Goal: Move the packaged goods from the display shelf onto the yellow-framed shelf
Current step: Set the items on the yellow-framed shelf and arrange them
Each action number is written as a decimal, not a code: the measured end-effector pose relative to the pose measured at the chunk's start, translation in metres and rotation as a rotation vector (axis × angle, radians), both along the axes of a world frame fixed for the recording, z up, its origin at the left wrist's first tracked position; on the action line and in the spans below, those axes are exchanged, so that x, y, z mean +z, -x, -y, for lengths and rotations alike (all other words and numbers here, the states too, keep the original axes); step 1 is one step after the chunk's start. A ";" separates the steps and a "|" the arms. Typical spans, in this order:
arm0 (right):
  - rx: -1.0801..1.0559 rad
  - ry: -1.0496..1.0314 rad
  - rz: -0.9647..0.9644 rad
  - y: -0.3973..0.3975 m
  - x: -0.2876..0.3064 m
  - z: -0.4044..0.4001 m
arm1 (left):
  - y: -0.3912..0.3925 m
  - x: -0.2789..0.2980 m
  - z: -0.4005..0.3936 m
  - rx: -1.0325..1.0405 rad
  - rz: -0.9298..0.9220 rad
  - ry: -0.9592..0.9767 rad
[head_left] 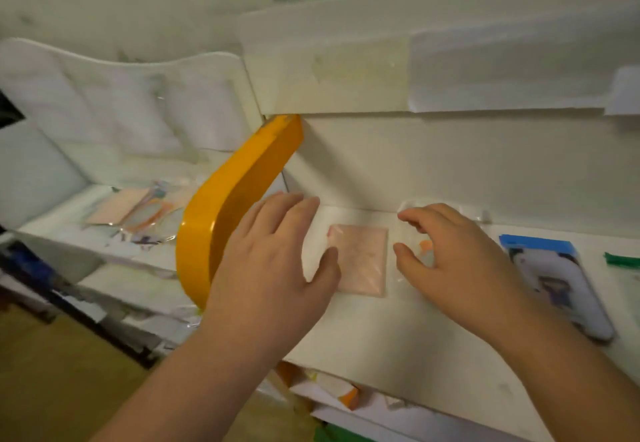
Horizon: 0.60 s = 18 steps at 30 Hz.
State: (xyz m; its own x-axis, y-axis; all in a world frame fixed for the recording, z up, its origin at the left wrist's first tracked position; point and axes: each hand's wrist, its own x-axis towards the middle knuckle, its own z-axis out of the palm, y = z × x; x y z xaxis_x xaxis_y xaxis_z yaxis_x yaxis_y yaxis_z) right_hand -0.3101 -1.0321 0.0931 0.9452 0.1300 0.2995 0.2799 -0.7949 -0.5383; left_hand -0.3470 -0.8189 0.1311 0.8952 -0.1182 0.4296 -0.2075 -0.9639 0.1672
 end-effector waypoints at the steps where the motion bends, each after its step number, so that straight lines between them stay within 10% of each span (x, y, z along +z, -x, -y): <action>1: 0.032 0.008 0.013 0.001 0.005 -0.018 | 0.004 0.004 -0.017 0.023 0.015 0.030; 18: 0.248 0.055 0.215 0.043 0.047 -0.339 | 0.060 -0.016 -0.349 0.295 -0.051 0.257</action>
State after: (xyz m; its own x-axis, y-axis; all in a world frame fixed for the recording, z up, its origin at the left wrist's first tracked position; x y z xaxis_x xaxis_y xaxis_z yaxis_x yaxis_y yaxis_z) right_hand -0.3527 -0.6926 0.1405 0.7987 0.3697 0.4748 0.5711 -0.7144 -0.4044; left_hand -0.4069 -0.4699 0.1148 0.8956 0.2529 0.3661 0.0869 -0.9063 0.4137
